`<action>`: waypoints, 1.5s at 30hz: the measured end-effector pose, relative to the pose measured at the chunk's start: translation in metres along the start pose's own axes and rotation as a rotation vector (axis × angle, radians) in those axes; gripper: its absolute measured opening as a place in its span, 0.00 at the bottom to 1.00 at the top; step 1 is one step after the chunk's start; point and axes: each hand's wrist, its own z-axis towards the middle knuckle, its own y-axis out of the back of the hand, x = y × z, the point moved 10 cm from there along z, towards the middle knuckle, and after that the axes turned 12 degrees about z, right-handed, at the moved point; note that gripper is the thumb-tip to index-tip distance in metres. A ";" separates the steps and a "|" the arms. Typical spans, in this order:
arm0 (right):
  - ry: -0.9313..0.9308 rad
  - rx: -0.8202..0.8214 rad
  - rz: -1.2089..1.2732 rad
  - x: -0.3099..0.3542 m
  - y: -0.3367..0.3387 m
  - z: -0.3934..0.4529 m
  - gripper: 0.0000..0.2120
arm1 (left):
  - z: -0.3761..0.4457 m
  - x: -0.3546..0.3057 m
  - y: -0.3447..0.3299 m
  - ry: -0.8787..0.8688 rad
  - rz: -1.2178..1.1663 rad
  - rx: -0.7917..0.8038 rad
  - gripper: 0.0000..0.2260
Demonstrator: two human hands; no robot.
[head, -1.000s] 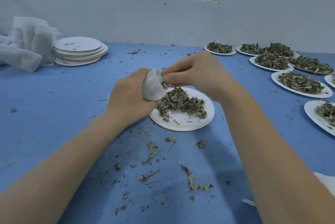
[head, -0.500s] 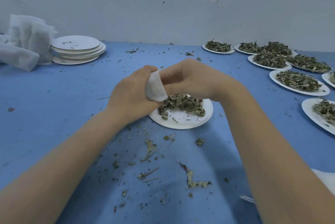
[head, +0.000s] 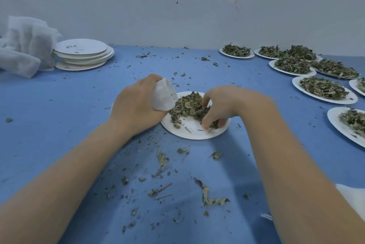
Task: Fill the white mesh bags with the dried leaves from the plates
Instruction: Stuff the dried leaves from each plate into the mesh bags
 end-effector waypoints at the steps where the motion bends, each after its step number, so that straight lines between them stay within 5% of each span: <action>1: 0.006 0.001 0.044 0.002 -0.002 0.001 0.21 | 0.000 0.000 0.000 -0.002 0.000 -0.001 0.25; 4: 0.035 -0.017 0.163 0.006 -0.003 0.004 0.11 | -0.001 -0.002 0.000 -0.008 0.001 -0.005 0.25; 11: 0.152 -0.175 0.394 0.010 0.029 -0.010 0.04 | -0.002 -0.007 -0.001 -0.034 0.017 0.005 0.24; 17: 0.360 -0.338 0.314 0.039 0.056 -0.029 0.06 | -0.003 -0.019 0.003 -0.107 0.090 -0.024 0.25; 23: 0.484 -0.318 0.062 0.076 0.041 -0.032 0.08 | -0.004 -0.029 0.007 -0.127 0.058 -0.064 0.23; 29: 0.572 -0.215 0.522 0.077 0.024 -0.027 0.09 | -0.007 -0.016 0.004 0.001 -0.223 -0.038 0.18; 33: 0.643 -0.057 0.546 0.082 0.019 -0.033 0.14 | -0.005 -0.010 0.010 0.021 -0.299 -0.067 0.18; 37: 0.680 -0.221 0.254 0.090 0.027 -0.035 0.16 | -0.002 -0.008 0.007 -0.010 -0.263 -0.042 0.22; 45: 0.612 -0.332 0.446 0.083 0.023 -0.022 0.09 | -0.002 -0.007 0.002 0.009 -0.252 -0.050 0.20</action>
